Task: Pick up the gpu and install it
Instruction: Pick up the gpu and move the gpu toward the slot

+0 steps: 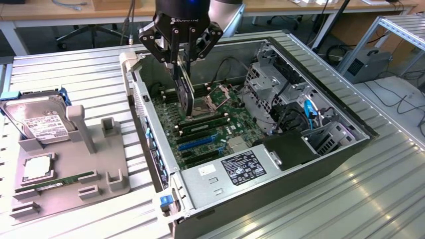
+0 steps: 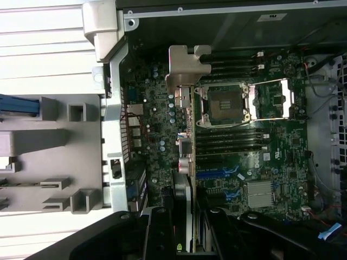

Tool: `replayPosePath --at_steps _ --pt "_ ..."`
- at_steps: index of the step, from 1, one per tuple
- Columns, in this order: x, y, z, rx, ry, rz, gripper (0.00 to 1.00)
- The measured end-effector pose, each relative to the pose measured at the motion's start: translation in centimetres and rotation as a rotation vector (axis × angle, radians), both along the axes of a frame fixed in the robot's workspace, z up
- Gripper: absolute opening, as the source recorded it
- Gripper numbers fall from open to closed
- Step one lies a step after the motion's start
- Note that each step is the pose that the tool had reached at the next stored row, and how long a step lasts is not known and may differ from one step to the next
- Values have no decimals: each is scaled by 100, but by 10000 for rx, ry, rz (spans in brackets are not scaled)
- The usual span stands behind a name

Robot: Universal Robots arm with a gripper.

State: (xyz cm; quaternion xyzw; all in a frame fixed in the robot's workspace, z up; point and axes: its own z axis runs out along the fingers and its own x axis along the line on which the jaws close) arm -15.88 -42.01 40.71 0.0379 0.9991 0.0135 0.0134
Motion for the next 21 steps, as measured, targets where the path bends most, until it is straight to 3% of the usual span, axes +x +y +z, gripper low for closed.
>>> replayPosePath --at_steps 21 --pt "3 0 -59 0 0 0 27"
